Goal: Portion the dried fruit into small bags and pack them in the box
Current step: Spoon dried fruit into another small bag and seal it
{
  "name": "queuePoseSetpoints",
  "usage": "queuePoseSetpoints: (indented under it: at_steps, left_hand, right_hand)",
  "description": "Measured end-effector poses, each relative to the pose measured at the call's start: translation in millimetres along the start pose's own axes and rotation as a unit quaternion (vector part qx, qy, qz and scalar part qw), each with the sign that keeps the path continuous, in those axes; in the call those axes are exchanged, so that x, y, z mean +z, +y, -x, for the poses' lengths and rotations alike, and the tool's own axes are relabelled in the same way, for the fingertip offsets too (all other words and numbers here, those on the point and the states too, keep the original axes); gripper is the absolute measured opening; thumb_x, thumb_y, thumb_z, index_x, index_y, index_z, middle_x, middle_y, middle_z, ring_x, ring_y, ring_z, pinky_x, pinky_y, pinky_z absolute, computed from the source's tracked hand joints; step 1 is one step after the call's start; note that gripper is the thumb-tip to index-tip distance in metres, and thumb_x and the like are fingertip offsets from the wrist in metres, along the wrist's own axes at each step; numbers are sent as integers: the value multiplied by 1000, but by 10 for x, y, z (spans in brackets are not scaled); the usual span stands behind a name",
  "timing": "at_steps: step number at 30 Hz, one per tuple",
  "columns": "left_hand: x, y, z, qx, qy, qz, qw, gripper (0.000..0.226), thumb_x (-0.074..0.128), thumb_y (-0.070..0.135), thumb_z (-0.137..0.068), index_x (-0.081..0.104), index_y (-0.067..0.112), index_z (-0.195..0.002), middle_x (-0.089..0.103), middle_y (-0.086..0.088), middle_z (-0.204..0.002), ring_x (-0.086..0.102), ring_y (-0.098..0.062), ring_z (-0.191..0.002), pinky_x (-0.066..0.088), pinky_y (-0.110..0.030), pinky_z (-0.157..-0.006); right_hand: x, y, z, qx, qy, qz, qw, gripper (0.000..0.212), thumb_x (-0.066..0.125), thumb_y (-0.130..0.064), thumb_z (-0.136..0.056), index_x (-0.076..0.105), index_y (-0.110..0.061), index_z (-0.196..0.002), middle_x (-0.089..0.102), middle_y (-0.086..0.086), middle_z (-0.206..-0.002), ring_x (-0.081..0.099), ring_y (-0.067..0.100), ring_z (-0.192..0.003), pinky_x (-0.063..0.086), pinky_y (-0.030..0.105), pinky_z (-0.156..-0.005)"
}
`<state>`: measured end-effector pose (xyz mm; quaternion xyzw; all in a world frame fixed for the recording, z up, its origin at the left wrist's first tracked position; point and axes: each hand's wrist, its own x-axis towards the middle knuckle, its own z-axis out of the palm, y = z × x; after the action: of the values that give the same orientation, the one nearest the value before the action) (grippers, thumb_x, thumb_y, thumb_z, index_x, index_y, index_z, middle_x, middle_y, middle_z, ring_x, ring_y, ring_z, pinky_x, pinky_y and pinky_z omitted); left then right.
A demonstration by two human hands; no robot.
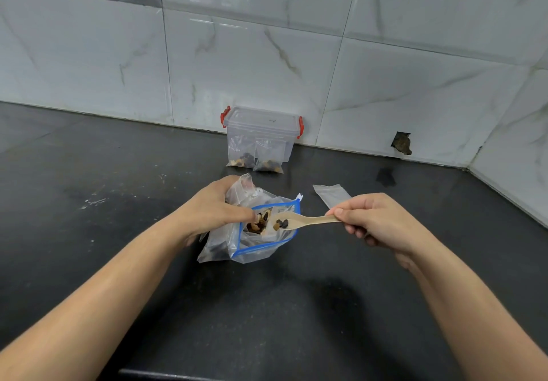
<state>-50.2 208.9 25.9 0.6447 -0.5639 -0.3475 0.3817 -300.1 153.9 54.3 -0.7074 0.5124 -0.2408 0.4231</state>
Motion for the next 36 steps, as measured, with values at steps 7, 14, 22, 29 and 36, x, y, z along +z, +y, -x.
queuePoseSetpoints:
  at_steps: [7, 14, 22, 29, 36]
  left_hand:
    - [36, 51, 43, 64, 24, -21, 997, 51, 73, 9, -75, 51, 24, -118, 62, 2, -106, 60, -10, -95, 49, -13, -73]
    - [78, 93, 41, 125, 66, -29, 989, 52, 76, 3, -71, 53, 19, -115, 60, -7, -106, 58, -22, -94, 48, -25, -75]
    - [-6, 30, 13, 12, 45, -56, 997, 57, 73, 22, -77, 39, 29, -123, 54, 8, -104, 52, -9, -95, 40, -22, -71]
    - [43, -10, -24, -72, 11, -25, 997, 42, 66, 29, -80, 42, 27, -115, 56, 5, -110, 53, -7, -93, 44, -24, -74]
    - [58, 16, 3, -54, 28, 26, 998, 35, 68, 23, -71, 57, 17, -104, 68, -6, -102, 65, -19, -93, 52, -36, -85]
  right_hand:
    - [-34, -403, 2, -70, 45, -45, 996, 20, 58, -14, -90, 76, -15, -80, 48, -7, -50, 36, 5, -45, 27, 16, -43]
    - [461, -773, 136, -305, 116, 330, 886, 22, 53, -27, -93, 73, -19, -88, 66, 1, -76, 59, 16, -73, 42, 30, -63]
    - [149, -670, 156, -227, 198, 207, 931, 16, 61, -26, -84, 74, -23, -77, 65, -8, -64, 57, 12, -64, 41, 27, -58]
    - [349, -428, 83, -175, 142, 322, 920, 20, 55, -24, -86, 73, -18, -82, 71, -3, -80, 63, 18, -78, 48, 29, -69]
    - [671, -248, -21, -238, 106, 475, 840, 18, 43, -18, -97, 61, -16, -95, 62, 4, -93, 49, 20, -76, 32, 28, -64]
